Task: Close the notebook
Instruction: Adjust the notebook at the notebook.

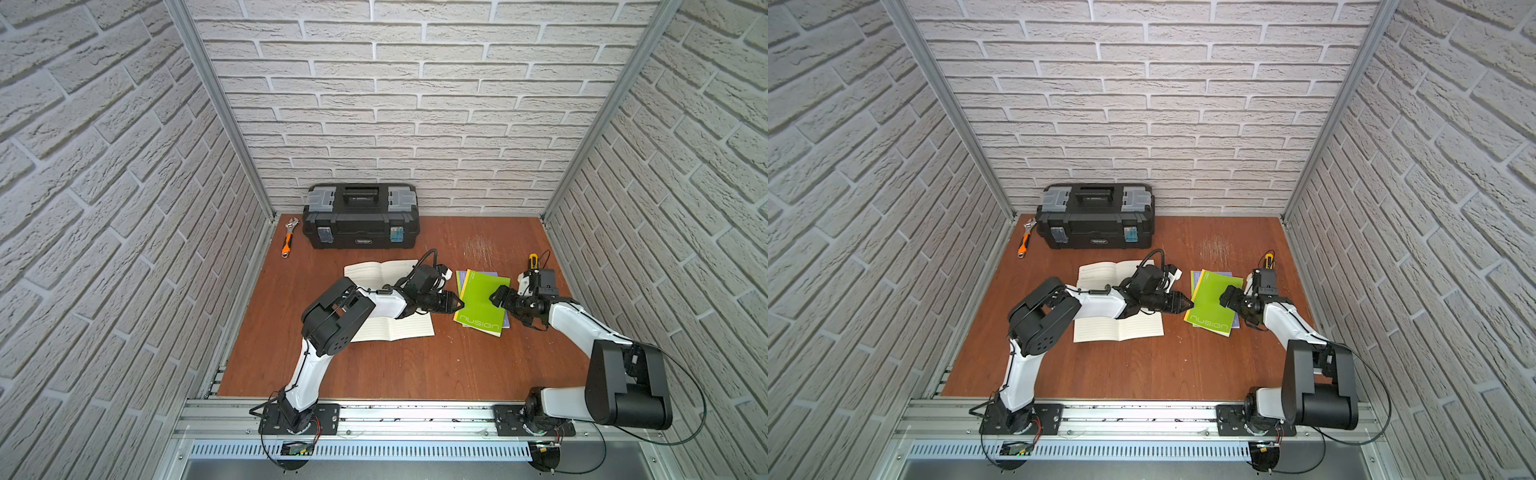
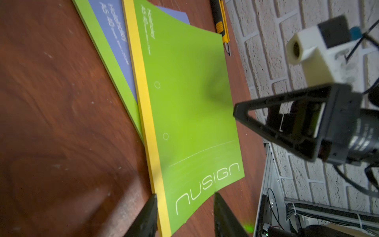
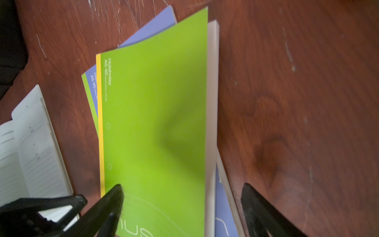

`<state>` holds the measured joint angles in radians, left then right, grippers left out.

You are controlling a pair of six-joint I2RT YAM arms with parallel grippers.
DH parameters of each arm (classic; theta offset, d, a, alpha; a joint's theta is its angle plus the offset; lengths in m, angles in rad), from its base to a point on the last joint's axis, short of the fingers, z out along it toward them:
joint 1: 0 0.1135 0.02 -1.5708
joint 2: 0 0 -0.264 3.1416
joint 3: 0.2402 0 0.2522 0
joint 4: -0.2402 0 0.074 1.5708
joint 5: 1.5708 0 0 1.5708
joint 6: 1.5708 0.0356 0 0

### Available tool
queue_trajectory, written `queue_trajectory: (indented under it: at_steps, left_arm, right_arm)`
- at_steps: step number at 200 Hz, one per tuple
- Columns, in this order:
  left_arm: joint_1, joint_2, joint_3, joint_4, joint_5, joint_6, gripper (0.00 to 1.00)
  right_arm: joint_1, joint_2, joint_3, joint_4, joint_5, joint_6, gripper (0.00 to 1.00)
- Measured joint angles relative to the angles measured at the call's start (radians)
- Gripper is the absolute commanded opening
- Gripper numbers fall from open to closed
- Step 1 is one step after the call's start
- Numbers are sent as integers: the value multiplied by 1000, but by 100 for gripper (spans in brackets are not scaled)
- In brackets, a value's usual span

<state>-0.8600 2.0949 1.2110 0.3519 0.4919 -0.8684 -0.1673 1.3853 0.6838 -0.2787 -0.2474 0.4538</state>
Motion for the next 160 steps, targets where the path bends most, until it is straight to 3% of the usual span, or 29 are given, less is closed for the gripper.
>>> queue_trajectory:
  at_steps: [160]
  left_arm:
    - [-31,8,-2,41,-32,-51,41]
  right_arm:
    - [-26,266,171,98,-38,-21,89]
